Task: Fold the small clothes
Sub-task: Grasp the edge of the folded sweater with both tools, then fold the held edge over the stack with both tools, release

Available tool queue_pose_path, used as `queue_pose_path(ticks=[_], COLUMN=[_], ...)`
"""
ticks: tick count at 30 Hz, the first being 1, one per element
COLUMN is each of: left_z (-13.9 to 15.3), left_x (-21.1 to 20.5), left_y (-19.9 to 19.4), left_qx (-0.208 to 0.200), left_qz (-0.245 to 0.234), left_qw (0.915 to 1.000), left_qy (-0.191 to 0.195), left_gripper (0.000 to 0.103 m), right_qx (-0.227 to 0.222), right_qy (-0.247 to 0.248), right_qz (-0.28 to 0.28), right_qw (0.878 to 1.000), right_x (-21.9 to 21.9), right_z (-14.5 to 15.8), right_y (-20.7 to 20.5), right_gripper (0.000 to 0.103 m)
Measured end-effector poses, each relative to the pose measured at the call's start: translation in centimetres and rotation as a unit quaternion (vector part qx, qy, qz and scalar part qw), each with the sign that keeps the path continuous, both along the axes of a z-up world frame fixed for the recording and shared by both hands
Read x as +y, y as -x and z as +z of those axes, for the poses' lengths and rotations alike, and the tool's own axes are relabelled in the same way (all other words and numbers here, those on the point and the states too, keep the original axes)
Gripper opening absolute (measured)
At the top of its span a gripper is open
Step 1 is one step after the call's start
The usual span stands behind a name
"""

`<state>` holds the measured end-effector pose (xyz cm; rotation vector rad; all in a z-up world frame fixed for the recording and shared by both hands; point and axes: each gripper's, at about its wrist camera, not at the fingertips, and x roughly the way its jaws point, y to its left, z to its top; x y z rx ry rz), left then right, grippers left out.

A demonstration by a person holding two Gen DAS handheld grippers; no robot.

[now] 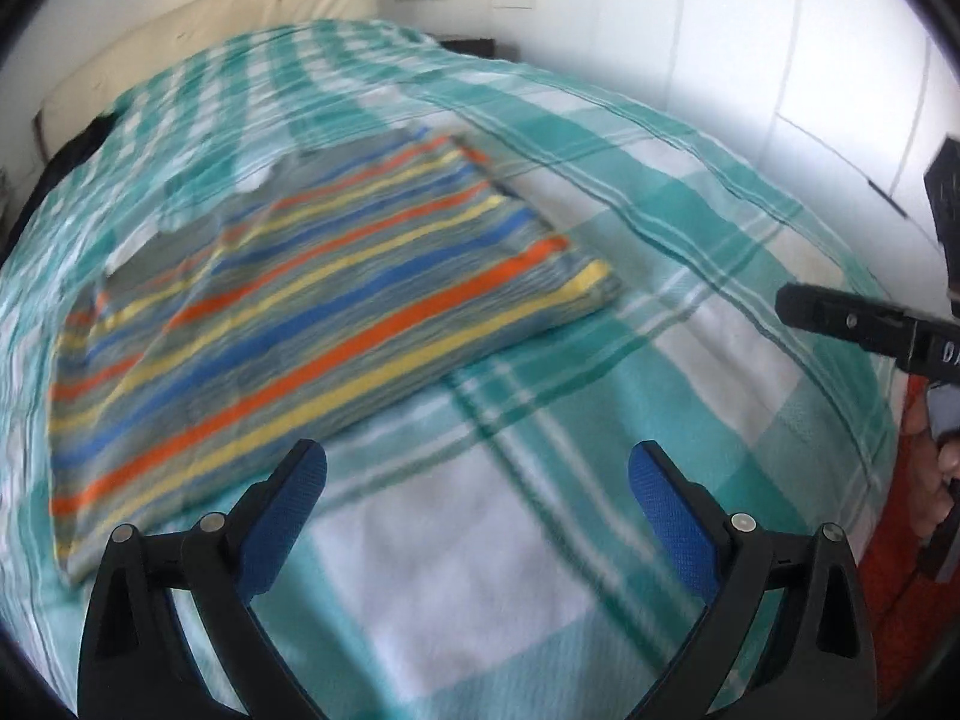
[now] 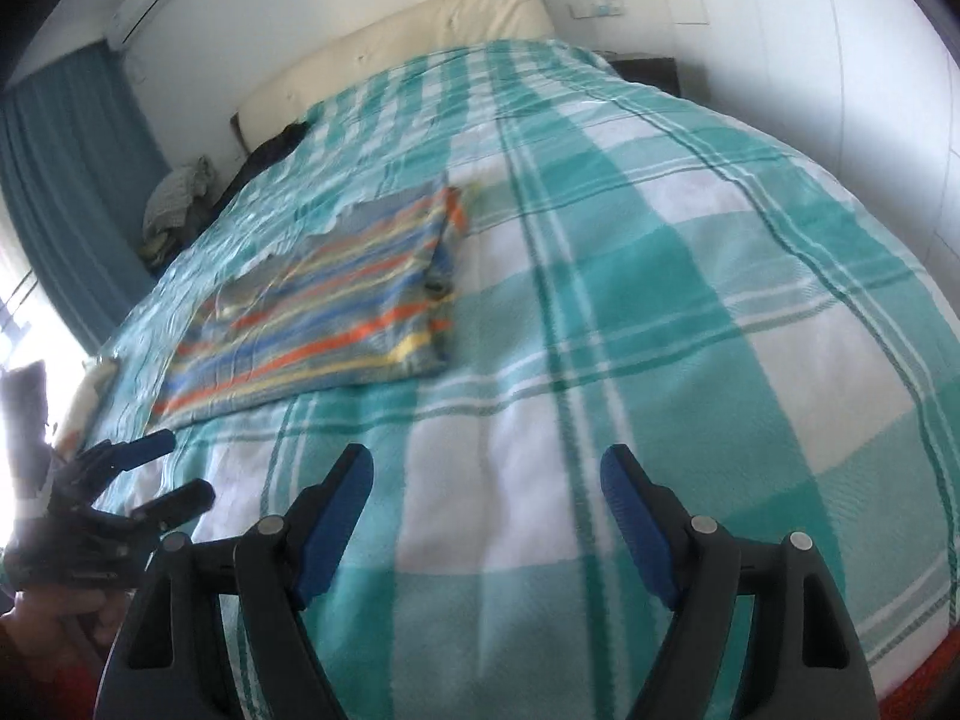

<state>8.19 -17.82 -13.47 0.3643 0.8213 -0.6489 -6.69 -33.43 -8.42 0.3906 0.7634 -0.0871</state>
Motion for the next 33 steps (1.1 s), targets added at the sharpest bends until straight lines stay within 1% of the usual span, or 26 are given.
queue_pose_path(ticks=[2,4,5,6,7,8,9,10,11,12,13,14,15,16,18,19,20,21,22,23,24,26,28,30,32,33], left_z=[-1.0,-2.3,-2.7,-2.8,-2.7,-2.7,-2.6,-2.6,-2.5,-2.4,-2.5,-2.5,-2.5,-2.4,-1.9,-1.5,-1.0,-0.3,0.6,1.3,2.1,3.6,4.4,4.4,3.7,3.2], left_x=[-4.3,-7.5,-8.7,-9.2,-9.2,-9.1,-8.8,-8.5,-8.2,-8.1,-8.2,-8.3,-8.5,-8.6,-8.0,-7.3,-6.3,-5.1,-3.3,-1.9,0.3,4.9,9.3,13.5,17.2,18.6], left_y=[-0.8,-1.6,-2.2,-2.9,-4.1,-5.0,-5.7,-6.0,-6.0,-5.8,-5.5,-5.3,-5.2,-5.2,-5.5,-5.6,-5.8,-5.8,-5.7,-5.7,-5.8,-5.9,-6.2,-6.2,-6.1,-6.0], left_qx=[-0.029,-0.044,-0.050,-0.052,-0.038,-0.028,-0.021,-0.018,-0.014,-0.015,-0.018,-0.022,-0.027,-0.030,-0.021,-0.014,-0.007,-0.004,-0.001,0.001,0.008,0.021,0.034,0.049,0.058,0.062], left_qz=[-0.049,-0.074,-0.080,-0.073,-0.051,-0.027,-0.006,0.003,0.002,-0.005,-0.014,-0.019,-0.022,-0.023,-0.017,-0.013,-0.006,0.005,0.020,0.034,0.054,0.099,0.140,0.184,0.223,0.240], left_qw=[0.9976,0.9930,0.9915,0.9924,0.9954,0.9969,0.9980,0.9986,0.9992,0.9994,0.9994,0.9992,0.9990,0.9989,0.9996,0.9998,0.9995,0.9987,0.9971,0.9950,0.9915,0.9810,0.9693,0.9568,0.9458,0.9415], left_qy=[-0.039,-0.081,-0.089,-0.085,-0.072,-0.068,-0.059,-0.050,-0.038,-0.031,-0.028,-0.029,-0.029,-0.027,-0.006,0.012,0.031,0.051,0.074,0.094,0.118,0.165,0.199,0.220,0.228,0.228], left_gripper=[0.101,0.102,0.103,0.103,0.103,0.102,0.098,0.085,0.078,0.064,0.047,0.038,0.025,0.014,0.010,0.009,0.009,0.008,0.008,0.008,0.008,0.008,0.008,0.008,0.008,0.008], right_qx=[0.004,0.010,0.016,0.024,0.033,0.043,0.058,0.077,0.093,0.107,0.121,0.133,0.142,0.145,0.141,0.139,0.143,0.154,0.155,0.146,0.130,0.103,0.084,0.079,0.079,0.081], right_qy=[-0.010,-0.010,-0.016,-0.025,-0.042,-0.065,-0.089,-0.113,-0.134,-0.153,-0.167,-0.174,-0.175,-0.178,-0.197,-0.197,-0.179,-0.149,-0.137,-0.129,-0.125,-0.121,-0.118,-0.110,-0.097,-0.094], right_qz=[0.005,0.043,0.064,0.088,0.112,0.132,0.140,0.144,0.149,0.154,0.159,0.162,0.157,0.144,0.135,0.136,0.133,0.124,0.124,0.128,0.141,0.172,0.207,0.240,0.270,0.279], right_qw=[1.000,0.999,0.998,0.996,0.992,0.988,0.985,0.980,0.975,0.970,0.965,0.962,0.962,0.963,0.961,0.961,0.964,0.969,0.971,0.972,0.973,0.972,0.968,0.961,0.955,0.952], right_x=[-1.3,-2.3,-2.8,-3.3,-3.9,-4.6,-5.3,-5.8,-6.2,-6.4,-6.6,-6.6,-6.5,-6.3,-5.4,-4.6,-3.7,-2.6,-1.8,-1.1,0.2,2.6,6.5,10.9,15.9,17.7], right_z=[0.3,1.1,1.5,1.6,1.7,1.7,1.3,0.8,0.2,-0.3,-0.9,-1.5,-2.0,-2.4,-2.9,-3.0,-3.0,-2.8,-2.4,-1.6,-0.2,2.4,4.6,5.7,5.6,5.3], right_y=[-1.2,-4.1,-5.5,-7.3,-9.5,-11.9,-14.2,-16.5,-18.4,-20.5,-22.9,-24.7,-26.5,-28.4,-31.1,-32.3,-33.0,-33.8,-34.2,-34.5,-34.6,-34.5,-34.8,-35.5,-36.2,-36.5], right_gripper=[0.078,0.077,0.077,0.077,0.077,0.074,0.074,0.074,0.074,0.074,0.074,0.073,0.072,0.071,0.069,0.056,0.023,0.008,0.010,0.009,0.009,0.009,0.009,0.009,0.009,0.009])
